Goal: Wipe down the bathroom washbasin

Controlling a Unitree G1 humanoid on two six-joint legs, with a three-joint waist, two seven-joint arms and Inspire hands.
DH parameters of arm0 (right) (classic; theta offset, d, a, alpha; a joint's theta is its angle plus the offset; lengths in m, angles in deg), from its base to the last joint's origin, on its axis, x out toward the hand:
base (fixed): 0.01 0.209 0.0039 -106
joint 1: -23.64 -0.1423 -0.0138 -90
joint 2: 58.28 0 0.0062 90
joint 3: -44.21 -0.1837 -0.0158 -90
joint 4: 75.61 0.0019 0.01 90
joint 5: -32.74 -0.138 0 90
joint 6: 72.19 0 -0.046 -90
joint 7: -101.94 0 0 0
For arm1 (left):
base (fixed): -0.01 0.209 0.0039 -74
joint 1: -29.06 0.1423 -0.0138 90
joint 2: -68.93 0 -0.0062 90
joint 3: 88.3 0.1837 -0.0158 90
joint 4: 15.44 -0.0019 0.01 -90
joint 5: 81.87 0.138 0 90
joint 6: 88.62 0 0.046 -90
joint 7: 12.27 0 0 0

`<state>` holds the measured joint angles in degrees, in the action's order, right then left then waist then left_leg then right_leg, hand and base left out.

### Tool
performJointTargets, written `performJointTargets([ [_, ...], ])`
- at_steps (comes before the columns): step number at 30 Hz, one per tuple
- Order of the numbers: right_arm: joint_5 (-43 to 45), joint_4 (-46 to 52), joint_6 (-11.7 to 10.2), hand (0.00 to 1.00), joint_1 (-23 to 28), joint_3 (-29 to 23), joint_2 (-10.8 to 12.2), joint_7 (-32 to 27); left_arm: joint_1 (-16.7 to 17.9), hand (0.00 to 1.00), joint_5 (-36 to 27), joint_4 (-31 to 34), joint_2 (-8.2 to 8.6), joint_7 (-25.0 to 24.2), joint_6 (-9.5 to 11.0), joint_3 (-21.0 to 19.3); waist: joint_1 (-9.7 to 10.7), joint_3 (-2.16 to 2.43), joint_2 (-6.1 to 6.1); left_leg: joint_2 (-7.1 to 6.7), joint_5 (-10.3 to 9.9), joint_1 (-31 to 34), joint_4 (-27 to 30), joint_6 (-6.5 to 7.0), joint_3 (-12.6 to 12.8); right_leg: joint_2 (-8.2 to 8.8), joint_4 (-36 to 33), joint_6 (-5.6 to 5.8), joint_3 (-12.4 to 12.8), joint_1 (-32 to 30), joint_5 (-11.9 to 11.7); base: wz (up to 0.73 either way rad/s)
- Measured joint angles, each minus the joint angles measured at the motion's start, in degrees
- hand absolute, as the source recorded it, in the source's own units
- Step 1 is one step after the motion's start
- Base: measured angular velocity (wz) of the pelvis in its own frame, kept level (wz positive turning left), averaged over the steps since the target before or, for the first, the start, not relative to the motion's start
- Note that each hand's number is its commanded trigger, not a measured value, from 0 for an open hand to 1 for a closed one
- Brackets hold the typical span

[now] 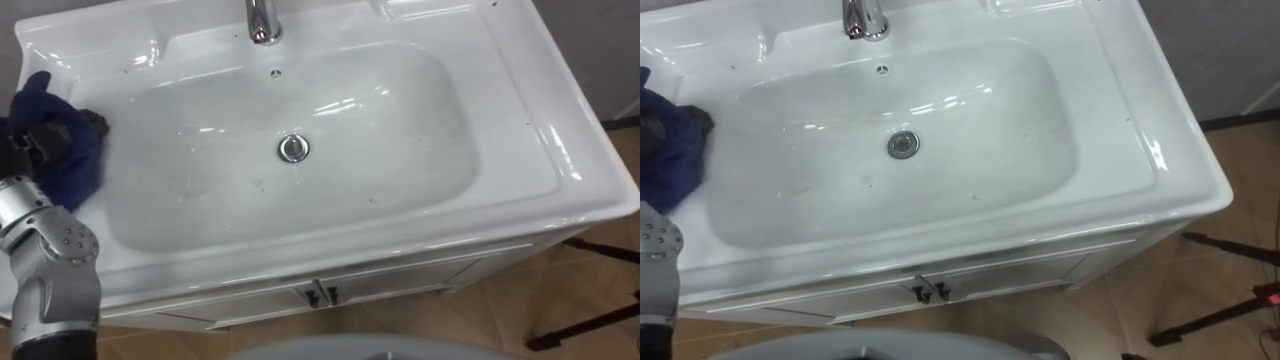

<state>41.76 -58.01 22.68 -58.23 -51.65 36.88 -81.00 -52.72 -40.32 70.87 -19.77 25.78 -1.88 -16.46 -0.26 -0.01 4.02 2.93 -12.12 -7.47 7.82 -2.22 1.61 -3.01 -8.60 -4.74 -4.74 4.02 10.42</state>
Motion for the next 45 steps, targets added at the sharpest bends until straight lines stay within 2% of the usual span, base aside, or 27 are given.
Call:
performJointTargets([
  [14,0.0,-0.1,0.2,0.00,-0.1,0.0,0.0,-0.3,-2.1,0.00,-0.4,3.7,-0.04,1.8,0.0,-0.7,0.0,0.06,0.73,-0.07,0.0,0.0,0.0,0.00,-0.3,0.06,-0.1,0.02,0.0,-0.1,0.0,0.00],
  [20,-0.3,0.7,0.2,0.00,0.0,0.1,0.0,-0.5,-2.1,0.00,-1.7,7.4,-0.17,3.1,0.2,-3.0,0.0,0.06,0.72,-0.10,0.0,0.0,0.0,0.00,-0.1,0.08,-0.1,0.05,0.2,-0.1,0.0,0.00],
  [27,-0.3,0.5,-0.3,0.00,-0.1,0.1,0.0,-0.6,-3.7,0.00,-3.8,7.5,-0.84,8.7,2.6,-9.4,-0.2,0.01,0.62,-0.11,0.0,0.1,0.0,0.00,-0.3,0.05,-0.1,0.05,0.3,-0.2,0.0,0.00],
  [30,0.7,0.5,-0.3,0.00,0.0,0.1,0.0,-0.6,-3.8,0.00,-3.8,7.5,-1.79,11.1,3.5,-12.0,-0.6,0.02,0.63,-0.12,0.0,0.1,0.0,0.00,-0.3,0.00,-0.2,0.05,0.7,-0.3,0.0,-0.04],
  [34,0.9,0.5,-0.3,0.00,0.4,0.1,0.1,-0.6,-3.9,0.00,-3.8,7.5,-2.15,13.1,4.1,-15.6,-1.5,0.08,0.50,-0.16,0.0,0.1,0.0,0.00,-0.3,-0.01,-0.2,0.09,0.3,-0.3,0.1,0.00],
  [38,0.9,1.2,-0.2,0.00,1.5,0.1,0.1,-0.7,-3.9,0.00,-3.9,7.5,-2.15,14.3,4.1,-16.0,-3.1,0.30,0.18,-0.24,0.0,0.1,0.0,0.00,-0.5,0.03,-0.1,0.15,0.0,-0.2,0.1,0.06],
  [41,2.2,1.3,0.1,0.00,2.1,0.1,-0.1,-0.7,-3.7,0.00,-5.4,7.5,-2.15,14.3,4.1,-16.4,-4.0,0.54,0.55,-0.34,0.0,0.0,0.0,0.01,-0.8,0.11,-0.1,0.18,-0.4,0.1,0.1,0.06],
  [44,2.6,1.4,0.2,0.00,2.5,0.1,-0.3,-0.7,-3.6,0.00,-6.1,7.0,-2.28,15.0,3.4,-17.6,-4.3,0.33,1.27,-0.50,0.0,-0.1,0.0,0.01,-1.9,0.50,0.0,0.28,-1.3,0.6,0.2,0.15],
  [45,2.6,1.4,0.2,0.00,2.6,0.1,-0.4,-0.7,-3.3,0.00,-6.9,7.0,-2.28,15.3,3.3,-17.7,-4.6,0.40,1.27,-0.62,0.0,-0.1,0.0,0.02,-2.0,0.65,-0.1,0.42,-1.7,0.7,0.2,0.15],
])
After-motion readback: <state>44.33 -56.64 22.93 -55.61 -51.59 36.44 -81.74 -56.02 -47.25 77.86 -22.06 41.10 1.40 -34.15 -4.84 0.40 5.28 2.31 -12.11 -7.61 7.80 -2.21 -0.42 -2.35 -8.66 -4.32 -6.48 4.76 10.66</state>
